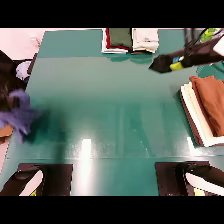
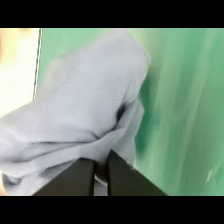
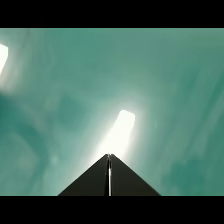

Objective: Fold the shirts.

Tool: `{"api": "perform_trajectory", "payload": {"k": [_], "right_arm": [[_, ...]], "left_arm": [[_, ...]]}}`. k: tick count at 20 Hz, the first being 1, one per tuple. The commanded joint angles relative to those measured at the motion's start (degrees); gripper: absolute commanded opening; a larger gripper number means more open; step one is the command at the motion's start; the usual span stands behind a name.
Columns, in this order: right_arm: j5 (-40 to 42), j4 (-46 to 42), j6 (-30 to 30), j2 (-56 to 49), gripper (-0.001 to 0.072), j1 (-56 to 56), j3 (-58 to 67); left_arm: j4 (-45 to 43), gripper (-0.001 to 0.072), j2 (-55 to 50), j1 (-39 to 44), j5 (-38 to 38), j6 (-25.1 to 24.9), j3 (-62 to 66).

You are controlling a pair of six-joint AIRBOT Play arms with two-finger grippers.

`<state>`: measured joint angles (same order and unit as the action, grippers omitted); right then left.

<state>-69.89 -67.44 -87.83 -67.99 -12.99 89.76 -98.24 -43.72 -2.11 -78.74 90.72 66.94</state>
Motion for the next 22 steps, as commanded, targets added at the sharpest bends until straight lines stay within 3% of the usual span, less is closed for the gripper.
{"api": "perform_trajectory", "payload": {"k": [1, 6, 10, 15, 16, 17, 18, 22], "right_arm": [[-0.4, 0.0, -0.2, 0.0, 0.0019, 2.1, 8.9], [-0.8, 0.0, -0.2, 0.0, 0.0020, 4.5, 16.5], [-1.0, -0.1, -0.2, 0.0, 0.0019, 4.7, 17.7], [-1.2, -0.2, -0.2, 0.0, 0.0019, 4.7, 17.7], [-1.2, -0.1, -0.2, 0.0, 0.0019, 4.7, 17.7], [-1.3, -0.1, -0.2, 0.0, 0.0019, 4.7, 17.7], [-1.5, -0.1, -0.2, 0.0, 0.0019, 4.7, 17.7], [-2.4, -0.1, -0.2, 0.0, 0.0019, 4.7, 17.7]], "left_arm": [[0.7, 0.0023, -0.5, 13.8, -0.8, 1.9, 16.6], [0.7, 0.0023, -7.8, 29.0, 0.0, 1.7, 27.6], [2.1, 0.0024, -20.9, 42.4, 3.3, 0.2, 29.8], [8.1, 0.0030, -38.6, 55.1, 4.8, -6.4, 29.8], [8.3, 0.0168, -40.8, 55.8, 5.0, -7.0, 29.8], [8.5, 0.0505, -42.5, 55.9, 5.5, -6.9, 29.8], [8.4, 0.0606, -43.3, 55.3, 6.0, -6.7, 29.8], [8.1, 0.0606, -42.9, 43.9, 6.1, -5.2, 29.9]]}}
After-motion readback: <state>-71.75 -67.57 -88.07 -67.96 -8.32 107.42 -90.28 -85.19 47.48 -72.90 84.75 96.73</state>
